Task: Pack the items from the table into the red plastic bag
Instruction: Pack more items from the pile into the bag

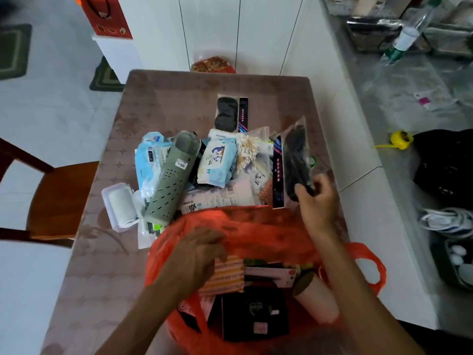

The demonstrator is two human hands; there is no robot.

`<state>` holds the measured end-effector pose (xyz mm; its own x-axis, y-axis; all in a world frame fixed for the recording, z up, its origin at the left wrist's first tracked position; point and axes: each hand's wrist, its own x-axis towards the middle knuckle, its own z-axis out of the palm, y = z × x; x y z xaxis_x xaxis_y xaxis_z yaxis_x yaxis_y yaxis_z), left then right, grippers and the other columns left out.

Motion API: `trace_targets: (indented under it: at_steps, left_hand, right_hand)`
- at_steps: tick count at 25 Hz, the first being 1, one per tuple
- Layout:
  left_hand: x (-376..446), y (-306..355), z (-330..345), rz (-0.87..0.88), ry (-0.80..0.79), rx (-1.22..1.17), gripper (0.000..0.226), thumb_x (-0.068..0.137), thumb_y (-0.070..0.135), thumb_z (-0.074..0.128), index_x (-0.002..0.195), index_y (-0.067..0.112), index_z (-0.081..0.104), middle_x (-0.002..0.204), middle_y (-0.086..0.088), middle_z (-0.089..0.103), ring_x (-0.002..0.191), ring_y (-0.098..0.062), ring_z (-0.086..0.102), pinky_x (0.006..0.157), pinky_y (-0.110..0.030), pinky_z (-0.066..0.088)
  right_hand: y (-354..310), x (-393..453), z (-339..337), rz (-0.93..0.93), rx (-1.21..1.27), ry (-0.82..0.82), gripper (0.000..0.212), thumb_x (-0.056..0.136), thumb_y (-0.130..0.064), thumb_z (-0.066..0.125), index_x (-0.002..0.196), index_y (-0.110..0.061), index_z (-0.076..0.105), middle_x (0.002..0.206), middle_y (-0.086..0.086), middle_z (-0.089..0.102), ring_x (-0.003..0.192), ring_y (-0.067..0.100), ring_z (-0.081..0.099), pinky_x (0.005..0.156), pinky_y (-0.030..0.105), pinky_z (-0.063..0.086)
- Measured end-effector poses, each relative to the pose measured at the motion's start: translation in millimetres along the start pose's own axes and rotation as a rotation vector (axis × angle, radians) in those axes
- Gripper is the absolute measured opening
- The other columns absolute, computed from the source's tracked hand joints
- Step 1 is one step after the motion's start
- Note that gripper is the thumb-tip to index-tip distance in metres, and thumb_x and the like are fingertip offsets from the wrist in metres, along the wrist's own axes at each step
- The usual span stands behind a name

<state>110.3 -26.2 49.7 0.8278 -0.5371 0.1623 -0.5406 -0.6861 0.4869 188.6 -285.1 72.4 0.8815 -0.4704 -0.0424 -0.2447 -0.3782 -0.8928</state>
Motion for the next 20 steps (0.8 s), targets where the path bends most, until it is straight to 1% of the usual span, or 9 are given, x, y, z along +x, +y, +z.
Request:
trace_targets:
  at_steps: [2, 3, 6, 8, 12, 14, 16, 18, 20]
  left_hand:
    - [12, -4, 4, -0.118, 0.06, 0.033, 0.034, 0.08, 0.005, 0.059, 0.111, 0.018, 0.069, 0.117, -0.002, 0.068, 0.105, -0.019, 0.064, 0.092, -0.04, 0.052]
    - [19, -5, 3, -0.169, 0.09, 0.0, 0.038, 0.084, 0.008, 0.062, 0.121, 0.017, 0.063, 0.121, -0.003, 0.066, 0.106, -0.017, 0.063, 0.094, -0.037, 0.051]
    - [29, -1, -2, -0.236, 0.177, -0.198, 0.045, 0.081, 0.019, 0.066, 0.125, 0.013, 0.059, 0.123, -0.009, 0.065, 0.107, -0.009, 0.058, 0.093, -0.03, 0.049]
    - [24, -6, -4, -0.271, 0.183, -0.233, 0.04, 0.085, 0.025, 0.052, 0.121, 0.012, 0.064, 0.122, -0.004, 0.067, 0.108, -0.008, 0.06, 0.093, -0.037, 0.053]
    - [2, -2, -13, -0.329, 0.183, -0.328, 0.024, 0.082, 0.024, 0.055, 0.099, 0.026, 0.071, 0.1, 0.01, 0.073, 0.09, -0.012, 0.068, 0.079, -0.039, 0.055]
    - [7, -11, -15, -0.559, 0.396, -0.484, 0.011, 0.084, 0.018, 0.061, 0.093, 0.022, 0.067, 0.093, 0.009, 0.071, 0.089, -0.009, 0.065, 0.078, -0.034, 0.052]
    - [16, -48, -14, -0.884, 0.549, -0.319, 0.026, 0.084, 0.021, 0.068, 0.109, 0.017, 0.061, 0.108, -0.002, 0.067, 0.102, -0.02, 0.061, 0.084, -0.039, 0.05]
    - [17, -92, -6, -1.091, 0.262, -0.059, 0.063, 0.077, 0.037, 0.074, 0.13, 0.017, 0.045, 0.124, -0.011, 0.057, 0.114, -0.033, 0.051, 0.093, -0.047, 0.045]
    - [15, -118, 8, -1.11, 0.014, 0.031, 0.083, 0.068, 0.052, 0.077, 0.132, 0.017, 0.037, 0.123, -0.013, 0.054, 0.11, -0.036, 0.05, 0.09, -0.05, 0.045]
  right_hand:
    - [-24, -21, -53, -0.039, 0.26, -0.031, 0.028, 0.081, 0.003, 0.067, 0.078, -0.02, 0.052, 0.07, -0.006, 0.061, 0.063, 0.004, 0.058, 0.053, 0.016, 0.047]
    - [-23, -30, -73, -0.048, 0.312, -0.173, 0.03, 0.079, 0.009, 0.067, 0.078, -0.018, 0.053, 0.069, -0.007, 0.062, 0.063, 0.006, 0.059, 0.053, 0.017, 0.048]
    - [8, -50, -89, -0.013, 0.055, -0.803, 0.035, 0.073, 0.015, 0.071, 0.079, -0.016, 0.055, 0.07, -0.007, 0.059, 0.066, 0.008, 0.057, 0.057, 0.024, 0.046]
    - [37, -55, -70, 0.015, -0.189, -0.951, 0.033, 0.072, 0.003, 0.075, 0.079, -0.024, 0.057, 0.069, -0.009, 0.063, 0.064, 0.007, 0.059, 0.057, 0.032, 0.049]
    - [65, -59, -23, -0.022, -0.374, -0.803, 0.036, 0.073, -0.014, 0.077, 0.091, -0.04, 0.06, 0.092, -0.013, 0.07, 0.087, 0.011, 0.068, 0.073, 0.034, 0.057]
    - [64, -70, -9, -0.141, -0.475, -0.664, 0.043, 0.074, -0.025, 0.077, 0.11, -0.039, 0.058, 0.108, -0.01, 0.068, 0.1, 0.014, 0.064, 0.082, 0.033, 0.053]
    - [60, -77, -1, -0.276, -0.595, -0.475, 0.054, 0.076, -0.03, 0.079, 0.125, -0.026, 0.058, 0.115, -0.001, 0.067, 0.104, 0.023, 0.062, 0.082, 0.036, 0.051]
    - [61, -76, 0, -0.315, -0.63, -0.39, 0.061, 0.077, -0.027, 0.08, 0.132, -0.013, 0.056, 0.127, 0.008, 0.061, 0.115, 0.03, 0.057, 0.093, 0.041, 0.048]
    - [59, -79, -5, -0.339, -0.596, -0.431, 0.055, 0.08, -0.023, 0.076, 0.13, -0.014, 0.055, 0.132, 0.007, 0.057, 0.122, 0.029, 0.052, 0.099, 0.042, 0.045]
